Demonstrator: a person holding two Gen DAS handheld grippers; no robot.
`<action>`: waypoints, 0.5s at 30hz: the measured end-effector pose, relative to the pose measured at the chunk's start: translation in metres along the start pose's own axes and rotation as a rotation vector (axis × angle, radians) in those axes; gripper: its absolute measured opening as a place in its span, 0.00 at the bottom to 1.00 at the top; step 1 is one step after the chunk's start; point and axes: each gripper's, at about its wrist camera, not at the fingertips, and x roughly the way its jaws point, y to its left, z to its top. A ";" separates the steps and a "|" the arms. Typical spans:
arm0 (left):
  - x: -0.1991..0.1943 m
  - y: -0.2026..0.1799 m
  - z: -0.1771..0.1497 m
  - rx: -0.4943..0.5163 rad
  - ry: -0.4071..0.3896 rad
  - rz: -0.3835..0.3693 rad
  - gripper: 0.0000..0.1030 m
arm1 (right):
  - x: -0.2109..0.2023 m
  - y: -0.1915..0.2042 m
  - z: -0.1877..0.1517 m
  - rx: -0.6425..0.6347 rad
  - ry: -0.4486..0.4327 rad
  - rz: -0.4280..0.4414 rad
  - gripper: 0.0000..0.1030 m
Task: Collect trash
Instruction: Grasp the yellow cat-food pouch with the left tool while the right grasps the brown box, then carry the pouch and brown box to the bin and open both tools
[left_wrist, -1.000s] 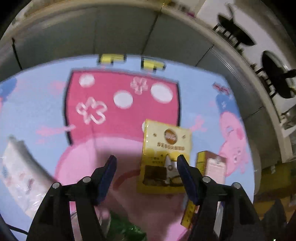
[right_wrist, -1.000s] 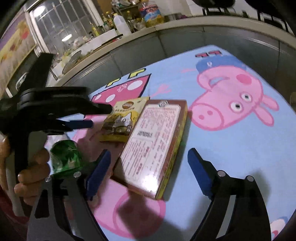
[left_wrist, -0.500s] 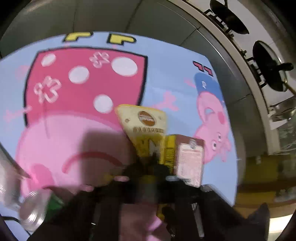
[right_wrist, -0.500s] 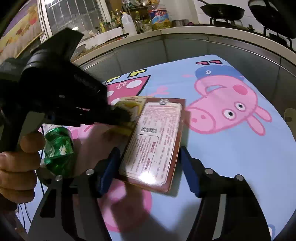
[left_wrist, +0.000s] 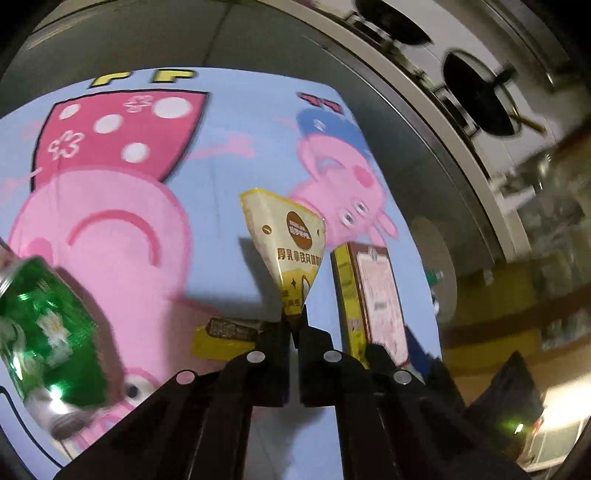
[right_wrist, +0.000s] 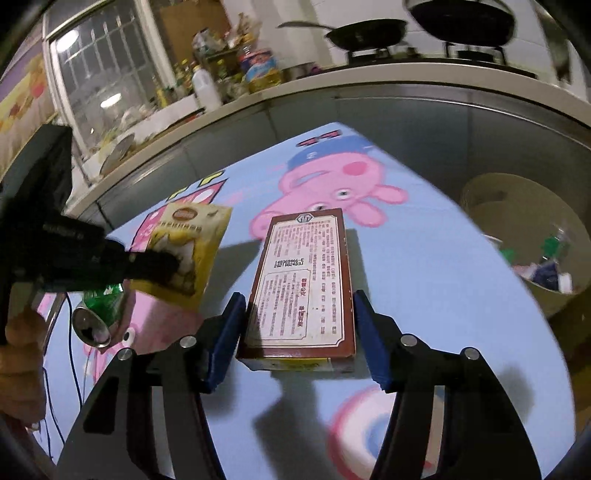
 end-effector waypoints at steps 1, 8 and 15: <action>0.002 -0.009 -0.003 0.021 0.006 0.000 0.03 | -0.006 -0.008 -0.002 0.013 -0.005 -0.006 0.56; 0.019 -0.070 -0.013 0.147 0.042 -0.002 0.03 | -0.031 -0.045 -0.003 0.068 -0.047 -0.041 0.56; 0.041 -0.126 -0.012 0.245 0.070 -0.011 0.03 | -0.054 -0.088 0.001 0.117 -0.093 -0.091 0.56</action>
